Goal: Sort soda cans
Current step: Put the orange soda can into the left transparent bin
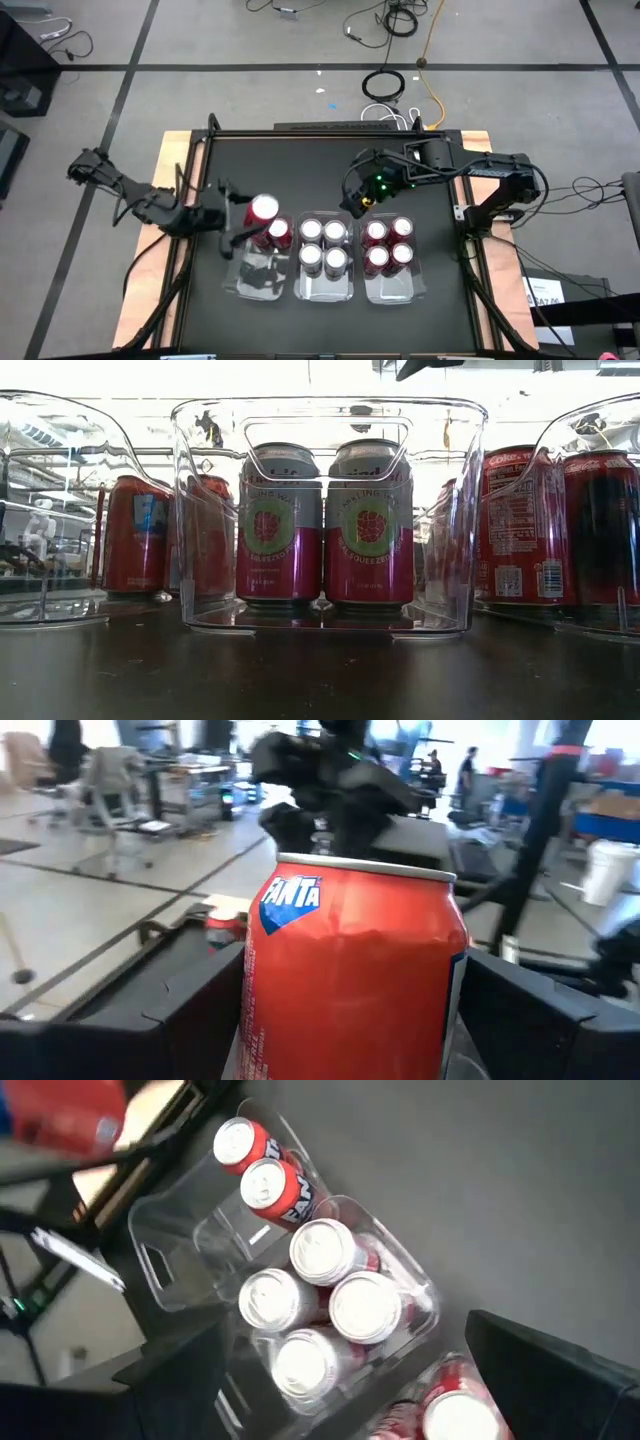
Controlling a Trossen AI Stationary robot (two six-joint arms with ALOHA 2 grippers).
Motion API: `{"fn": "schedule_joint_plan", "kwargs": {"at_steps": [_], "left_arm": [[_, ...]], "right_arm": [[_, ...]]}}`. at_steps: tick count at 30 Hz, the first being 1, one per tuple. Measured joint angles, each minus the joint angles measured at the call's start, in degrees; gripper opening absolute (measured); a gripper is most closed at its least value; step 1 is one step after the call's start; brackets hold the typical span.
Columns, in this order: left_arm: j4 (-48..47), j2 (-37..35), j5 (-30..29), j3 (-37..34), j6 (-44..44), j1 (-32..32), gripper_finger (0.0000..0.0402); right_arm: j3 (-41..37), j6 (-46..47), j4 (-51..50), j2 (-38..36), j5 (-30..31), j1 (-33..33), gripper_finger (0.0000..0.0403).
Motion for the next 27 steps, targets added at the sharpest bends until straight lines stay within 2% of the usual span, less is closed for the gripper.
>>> {"fn": "schedule_joint_plan", "kwargs": {"at_steps": [6,12,16,22,27], "left_arm": [[0.2,-5.1,-2.8,-7.9,-5.2,-8.9,0.0332],[9.1,-10.7,-6.7,-18.4,-7.5,-15.9,0.0332],[17.2,-12.7,-7.5,-25.8,-8.6,-17.6,0.0332],[27.9,-12.8,-9.6,-36.5,-14.1,-18.0,0.0332],[30.3,-12.5,-11.4,-41.5,-19.1,-18.0,0.0332]], "right_arm": [[0.0,9.9,0.2,0.0,1.1,1.4,0.0389],[0.0,15.3,2.2,0.0,3.3,4.4,0.0389],[0.0,16.5,4.0,0.0,3.6,6.6,0.0389],[0.0,18.8,4.4,0.0,8.0,9.5,0.0389],[0.0,21.5,4.7,0.0,11.4,11.3,0.0389]]}}
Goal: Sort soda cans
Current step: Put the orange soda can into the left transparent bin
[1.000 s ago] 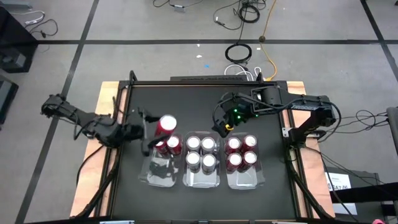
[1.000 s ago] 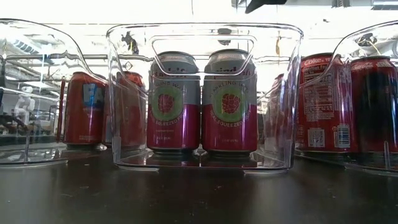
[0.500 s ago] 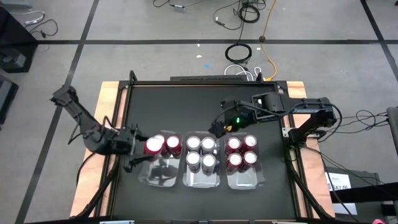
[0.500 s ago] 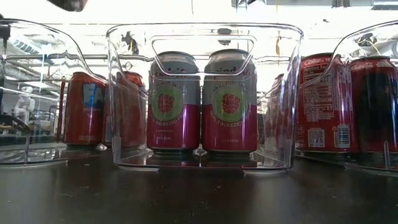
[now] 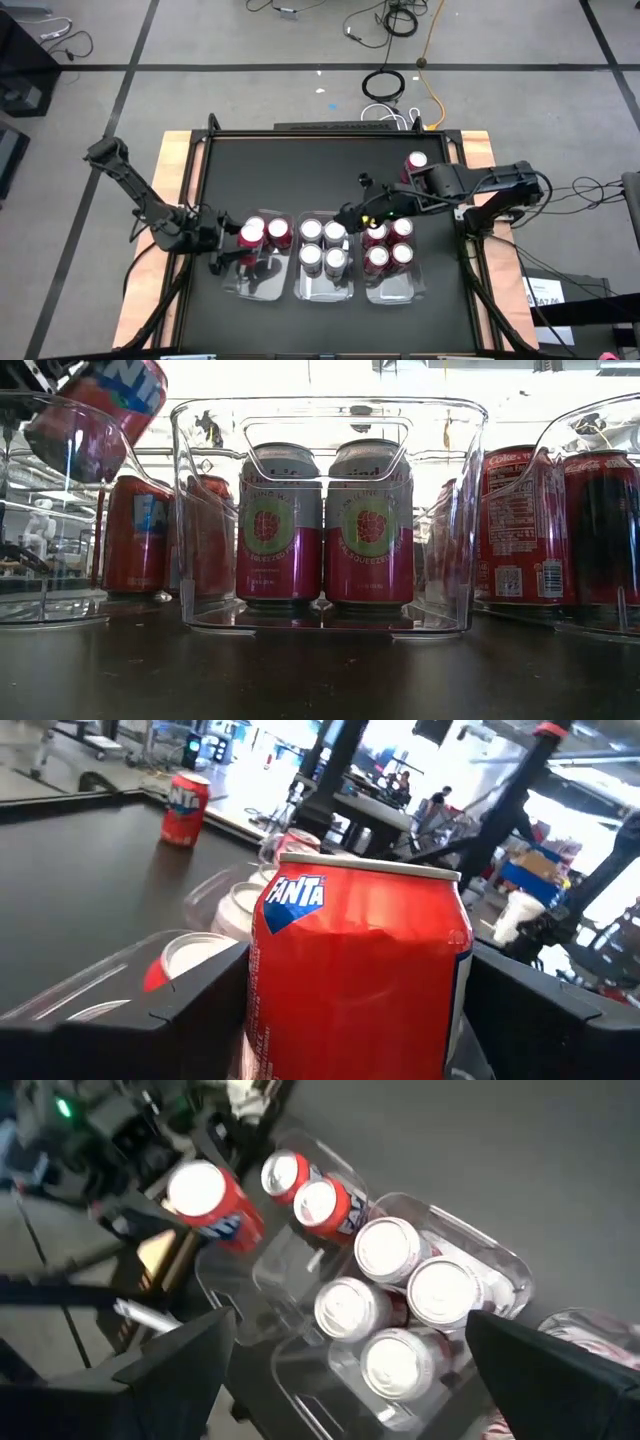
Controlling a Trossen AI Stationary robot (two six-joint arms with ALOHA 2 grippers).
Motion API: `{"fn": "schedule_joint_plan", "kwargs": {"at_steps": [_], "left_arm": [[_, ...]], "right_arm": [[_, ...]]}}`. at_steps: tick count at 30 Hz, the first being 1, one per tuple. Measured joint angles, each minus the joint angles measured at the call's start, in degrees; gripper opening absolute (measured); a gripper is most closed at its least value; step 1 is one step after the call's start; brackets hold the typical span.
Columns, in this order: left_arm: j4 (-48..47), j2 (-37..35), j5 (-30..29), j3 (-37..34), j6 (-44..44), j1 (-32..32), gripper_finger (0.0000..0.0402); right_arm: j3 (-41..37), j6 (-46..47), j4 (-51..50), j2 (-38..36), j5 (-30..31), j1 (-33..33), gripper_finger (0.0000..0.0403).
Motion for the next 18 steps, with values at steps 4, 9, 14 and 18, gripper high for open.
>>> {"fn": "schedule_joint_plan", "kwargs": {"at_steps": [4,9,14,18], "left_arm": [[0.4,0.0,-1.1,-1.0,-1.9,0.0,0.0332],[-0.1,0.1,-1.1,-1.1,-1.8,0.0,0.0332],[-1.9,0.4,-0.7,-1.1,-1.5,0.0,0.0332],[-2.2,0.6,2.8,-1.1,-1.8,0.0,0.0332]], "right_arm": [[0.0,2.0,2.0,0.7,3.5,0.7,0.0389],[0.0,-0.9,4.5,3.2,5.1,1.2,0.0389],[0.0,-4.5,7.0,9.7,8.3,2.3,0.0389],[-0.1,-6.0,10.5,16.7,5.6,3.5,0.0389]]}}
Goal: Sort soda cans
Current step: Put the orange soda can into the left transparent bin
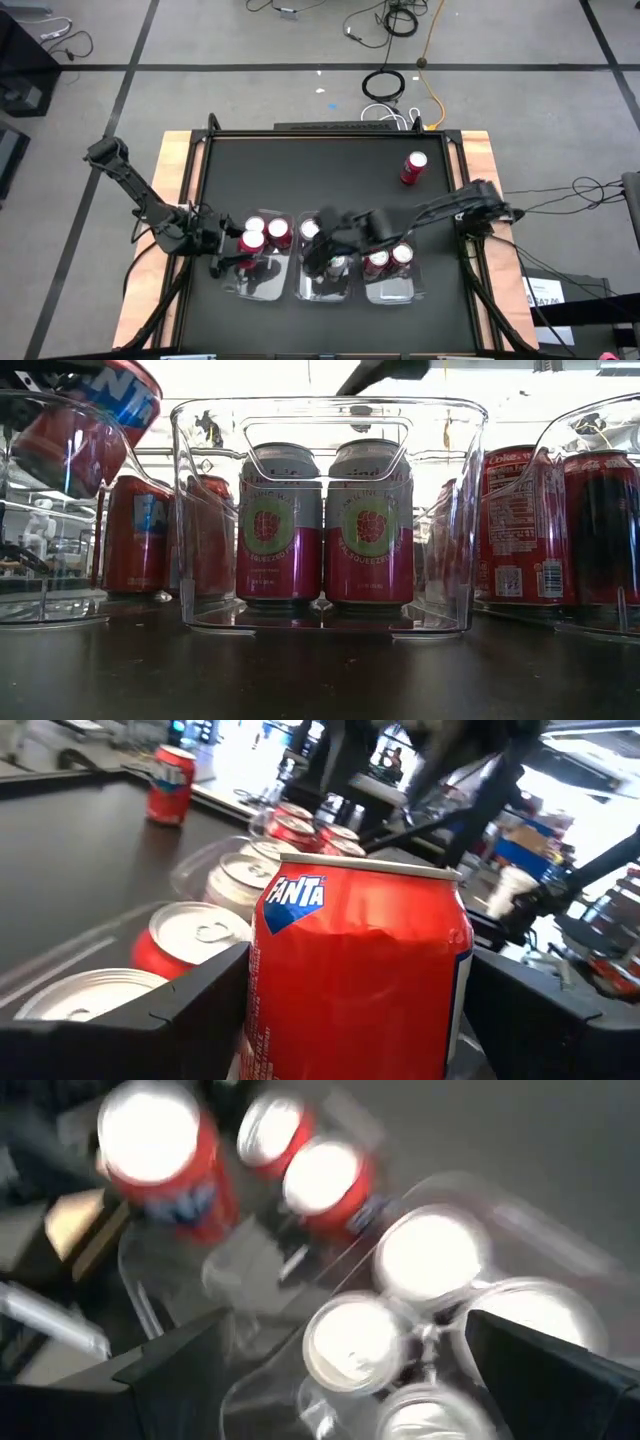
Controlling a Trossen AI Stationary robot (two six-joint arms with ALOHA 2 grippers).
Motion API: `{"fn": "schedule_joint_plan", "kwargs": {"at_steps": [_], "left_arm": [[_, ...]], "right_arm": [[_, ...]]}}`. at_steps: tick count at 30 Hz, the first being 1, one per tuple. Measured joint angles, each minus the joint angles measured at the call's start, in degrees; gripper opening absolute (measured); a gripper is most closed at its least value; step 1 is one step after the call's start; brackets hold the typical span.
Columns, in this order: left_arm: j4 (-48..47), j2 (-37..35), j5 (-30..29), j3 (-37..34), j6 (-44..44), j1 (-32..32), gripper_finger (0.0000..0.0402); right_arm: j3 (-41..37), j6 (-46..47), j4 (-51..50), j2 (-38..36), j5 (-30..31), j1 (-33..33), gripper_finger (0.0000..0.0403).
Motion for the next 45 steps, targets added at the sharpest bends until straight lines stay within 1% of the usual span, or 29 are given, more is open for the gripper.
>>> {"fn": "schedule_joint_plan", "kwargs": {"at_steps": [2,6,9,12,15,18,22,24,26,27,28,32,37,40,45], "left_arm": [[-0.1,0.2,1.7,0.0,0.0,0.0,0.0332],[-0.6,0.2,3.8,0.0,0.2,0.0,0.0332],[-0.7,0.2,5.1,0.0,4.3,0.0,0.0332],[-0.6,0.2,5.6,0.0,7.8,0.0,0.0332],[-0.6,0.2,5.7,0.0,9.6,0.0,0.0332],[-0.8,0.2,5.9,0.0,10.7,0.0,0.0332],[-1.1,0.2,5.9,0.0,10.7,0.0,0.0332],[-1.1,0.2,6.0,0.1,10.7,0.0,0.0332],[-1.3,0.2,6.0,0.1,10.7,0.0,0.0332],[-1.3,0.2,6.0,0.1,10.7,0.0,0.0332],[-1.4,0.2,6.0,0.1,10.6,0.0,0.0332],[-1.3,0.2,6.0,0.1,10.6,0.0,0.0332],[-2.3,0.2,6.0,0.1,10.2,0.0,0.0332],[-2.6,0.8,6.0,0.1,7.9,0.0,0.0332],[-3.1,2.8,6.0,-0.7,8.0,0.0,0.0332]], "right_arm": [[0.0,-2.7,4.6,2.9,-3.5,0.5,0.0389],[0.0,-6.4,18.7,7.5,-8.9,1.3,0.0389],[0.0,-9.7,27.6,9.4,-9.7,2.3,0.0379],[0.0,-12.6,30.5,10.3,-8.9,3.1,0.0349],[0.0,-15.0,30.4,10.3,-6.9,3.8,0.0301],[0.0,-17.3,31.5,10.3,-6.1,4.0,0.0241],[0.1,-21.2,36.4,12.0,-6.2,3.9,0.0145],[0.1,-22.1,39.1,13.7,-6.3,3.8,0.0093],[0.0,-22.2,39.7,15.5,-6.7,3.5,0.0043],[0.0,-22.2,40.1,16.1,-6.8,3.3,0.0022],[0.0,-22.4,40.3,16.7,-6.8,3.0,0.0011],[0.0,-24.0,41.0,17.5,-3.8,1.9,0.0013],[0.0,-25.6,40.6,17.6,-3.5,0.8,0.0002],[0.0,-25.2,40.6,17.5,-3.7,0.5,0.0003],[0.0,-25.4,40.4,17.5,-3.8,0.5,0.0001]]}}
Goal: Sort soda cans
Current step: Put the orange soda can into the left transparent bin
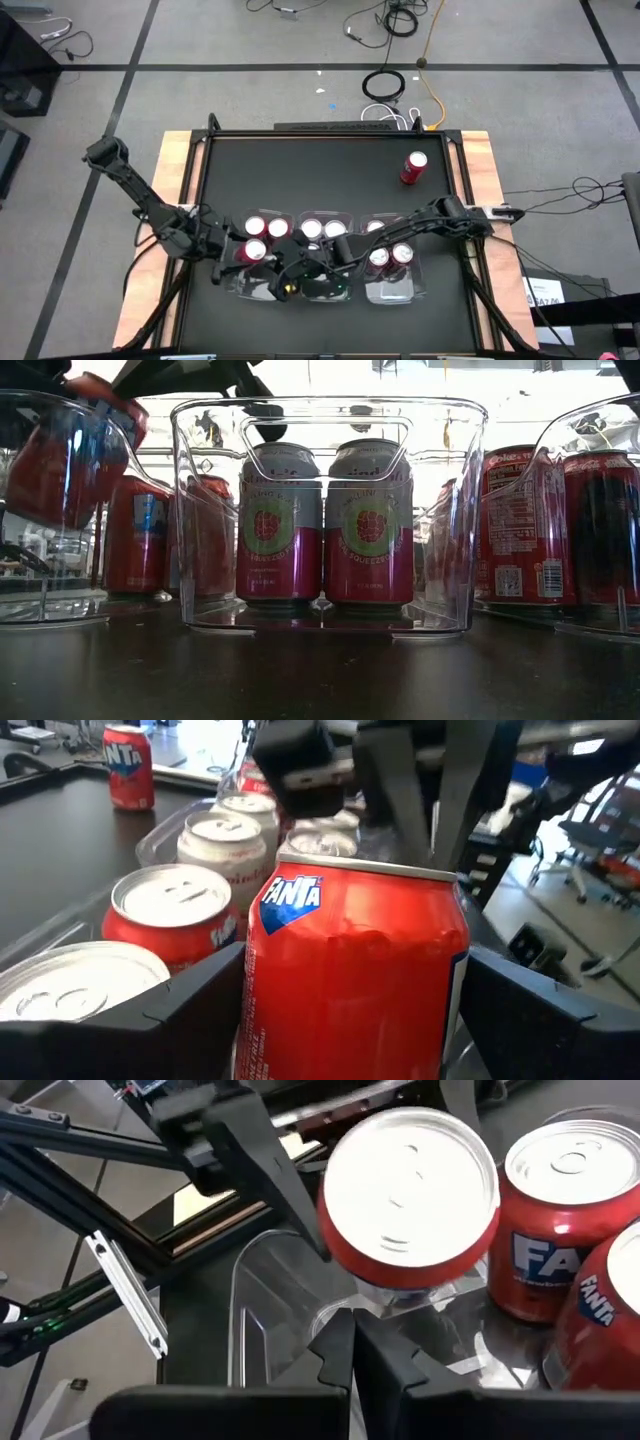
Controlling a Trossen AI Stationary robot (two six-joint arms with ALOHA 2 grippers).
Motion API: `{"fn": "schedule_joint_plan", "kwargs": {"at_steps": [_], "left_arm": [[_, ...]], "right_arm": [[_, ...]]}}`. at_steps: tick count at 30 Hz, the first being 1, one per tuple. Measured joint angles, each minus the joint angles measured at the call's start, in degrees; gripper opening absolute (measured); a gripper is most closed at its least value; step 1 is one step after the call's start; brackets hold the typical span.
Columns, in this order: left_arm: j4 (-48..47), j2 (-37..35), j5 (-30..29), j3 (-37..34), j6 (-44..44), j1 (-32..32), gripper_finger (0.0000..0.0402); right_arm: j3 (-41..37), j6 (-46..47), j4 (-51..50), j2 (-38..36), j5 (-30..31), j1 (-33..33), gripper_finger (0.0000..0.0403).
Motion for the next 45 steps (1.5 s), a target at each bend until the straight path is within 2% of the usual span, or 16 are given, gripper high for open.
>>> {"fn": "schedule_joint_plan", "kwargs": {"at_steps": [15,28,38,40,45], "left_arm": [[0.1,5.9,-1.7,-0.1,-0.2,0.0,0.0332],[0.6,6.2,-1.7,-0.2,-0.5,0.0,0.0332],[0.5,6.2,-2.4,-0.2,-0.5,0.0,0.0332],[0.5,6.3,-2.5,-0.2,-0.5,0.0,0.0332],[0.5,6.3,-2.5,-0.2,-0.5,0.0,0.0332]], "right_arm": [[0.0,-2.4,-4.2,0.0,-1.7,-1.2,0.0],[0.0,-7.3,-6.1,0.2,-3.1,-2.4,0.0],[0.1,-5.7,-2.9,2.8,-4.7,-0.8,0.0],[2.1,-5.2,-3.6,4.1,-5.3,-0.9,0.0],[6.5,-7.2,-10.1,5.7,-1.4,-1.1,0.0]]}}
